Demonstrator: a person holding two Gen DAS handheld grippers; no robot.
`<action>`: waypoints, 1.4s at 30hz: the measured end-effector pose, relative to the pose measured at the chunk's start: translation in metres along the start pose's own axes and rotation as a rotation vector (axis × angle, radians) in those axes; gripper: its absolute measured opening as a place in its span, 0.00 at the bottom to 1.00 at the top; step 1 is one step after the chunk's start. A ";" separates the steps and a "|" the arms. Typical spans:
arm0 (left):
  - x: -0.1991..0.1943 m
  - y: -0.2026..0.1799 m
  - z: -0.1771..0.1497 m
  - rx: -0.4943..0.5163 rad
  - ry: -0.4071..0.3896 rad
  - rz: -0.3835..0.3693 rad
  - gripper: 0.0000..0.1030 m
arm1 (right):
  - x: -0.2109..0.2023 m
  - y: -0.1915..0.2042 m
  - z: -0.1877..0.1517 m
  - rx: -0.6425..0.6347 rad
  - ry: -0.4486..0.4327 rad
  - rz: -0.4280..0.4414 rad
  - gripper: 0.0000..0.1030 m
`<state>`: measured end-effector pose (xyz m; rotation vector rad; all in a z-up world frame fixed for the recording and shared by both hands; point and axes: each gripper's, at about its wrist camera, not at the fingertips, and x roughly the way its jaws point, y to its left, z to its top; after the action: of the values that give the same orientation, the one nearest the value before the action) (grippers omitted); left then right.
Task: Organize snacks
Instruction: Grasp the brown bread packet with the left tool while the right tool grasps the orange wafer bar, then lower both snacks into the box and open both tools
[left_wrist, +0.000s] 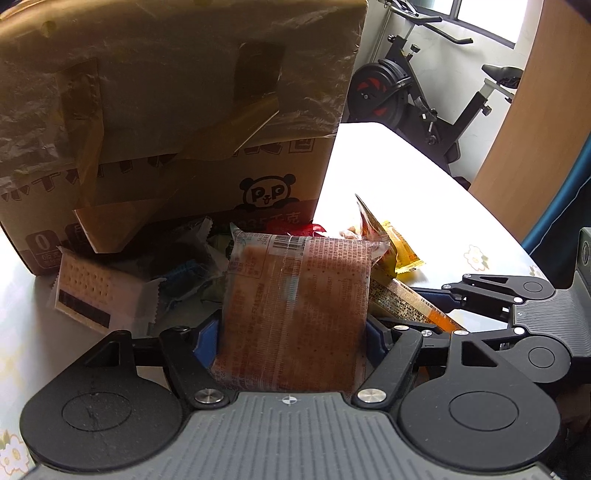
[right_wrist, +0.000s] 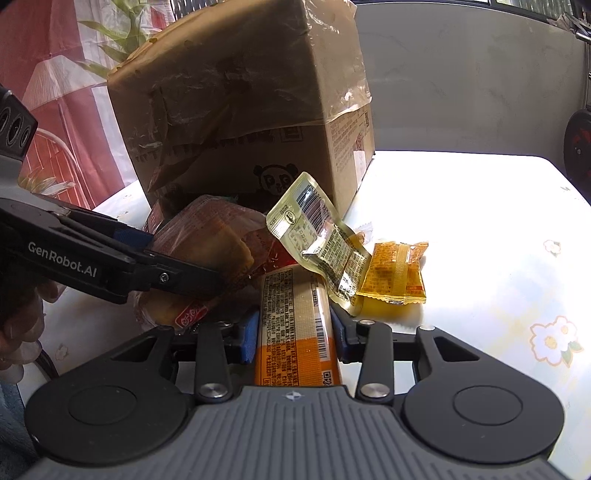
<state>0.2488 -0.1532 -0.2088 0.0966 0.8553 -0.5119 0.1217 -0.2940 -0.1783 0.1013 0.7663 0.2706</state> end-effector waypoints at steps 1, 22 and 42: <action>-0.004 0.002 -0.001 -0.005 -0.005 -0.001 0.74 | 0.000 0.000 0.000 -0.004 0.000 -0.002 0.40; -0.069 0.047 -0.021 -0.125 -0.110 0.042 0.74 | 0.003 0.024 0.001 -0.101 0.054 -0.106 0.40; -0.163 0.093 0.003 -0.156 -0.385 0.136 0.74 | -0.048 0.057 0.061 0.025 -0.051 -0.002 0.37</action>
<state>0.2056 -0.0089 -0.0968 -0.0852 0.5044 -0.3199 0.1194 -0.2518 -0.0910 0.1312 0.7188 0.2558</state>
